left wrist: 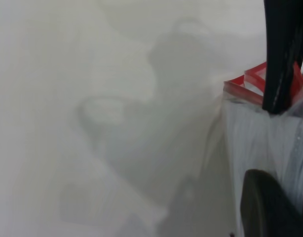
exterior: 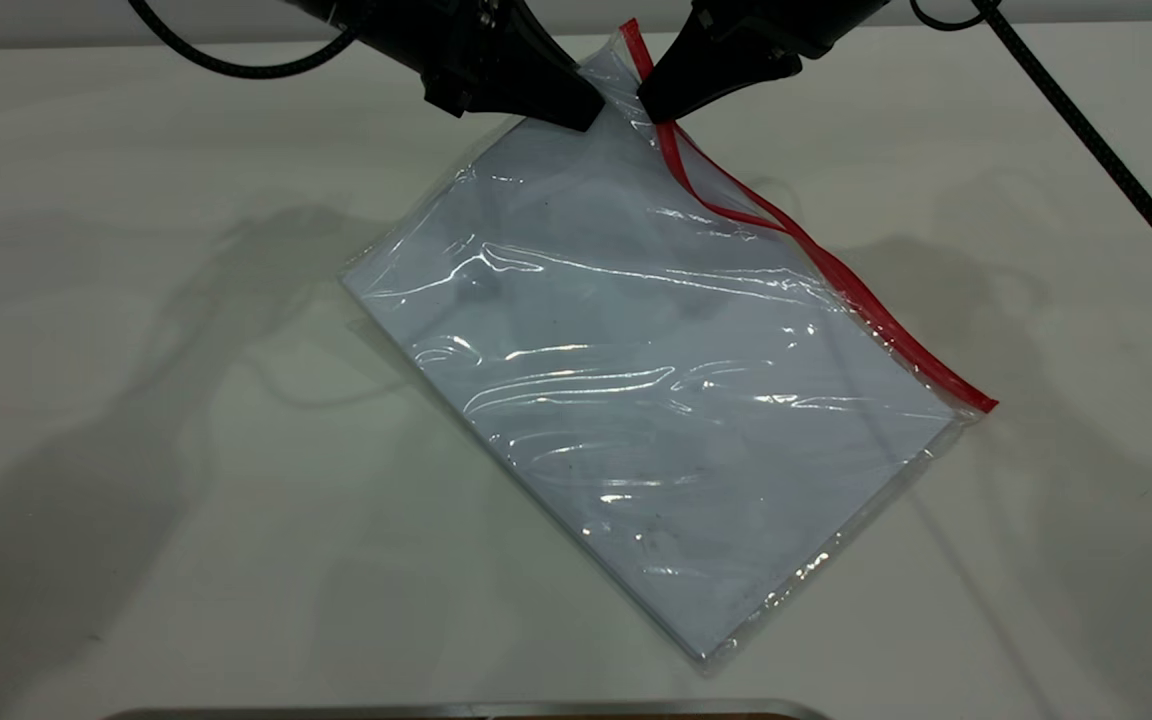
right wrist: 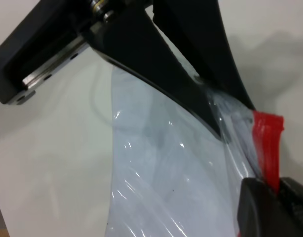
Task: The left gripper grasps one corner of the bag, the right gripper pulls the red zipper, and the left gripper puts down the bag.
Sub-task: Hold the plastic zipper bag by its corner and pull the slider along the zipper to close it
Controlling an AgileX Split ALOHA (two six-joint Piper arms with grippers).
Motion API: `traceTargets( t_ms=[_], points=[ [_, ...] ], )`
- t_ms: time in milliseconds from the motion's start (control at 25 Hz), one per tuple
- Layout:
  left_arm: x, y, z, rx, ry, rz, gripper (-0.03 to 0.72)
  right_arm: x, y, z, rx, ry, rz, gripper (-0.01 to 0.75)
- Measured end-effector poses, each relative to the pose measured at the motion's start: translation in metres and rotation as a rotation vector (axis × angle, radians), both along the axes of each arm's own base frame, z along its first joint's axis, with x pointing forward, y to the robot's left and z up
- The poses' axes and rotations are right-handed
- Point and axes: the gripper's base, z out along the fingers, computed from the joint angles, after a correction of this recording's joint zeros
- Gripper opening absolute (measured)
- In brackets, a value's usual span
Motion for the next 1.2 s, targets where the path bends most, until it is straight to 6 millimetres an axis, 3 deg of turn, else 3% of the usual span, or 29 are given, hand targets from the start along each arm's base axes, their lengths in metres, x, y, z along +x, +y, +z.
traceTargets(
  t_ms=[600,1200],
  points=[
    [0.005,0.022,0.002,-0.030,0.085,0.053,0.053,0.003,0.003,-0.001,-0.021,-0.029,-0.028,0.047],
    [0.011,0.042,0.001,-0.011,0.085,0.082,0.053,0.002,-0.001,-0.031,-0.091,-0.003,-0.004,0.053]
  ],
)
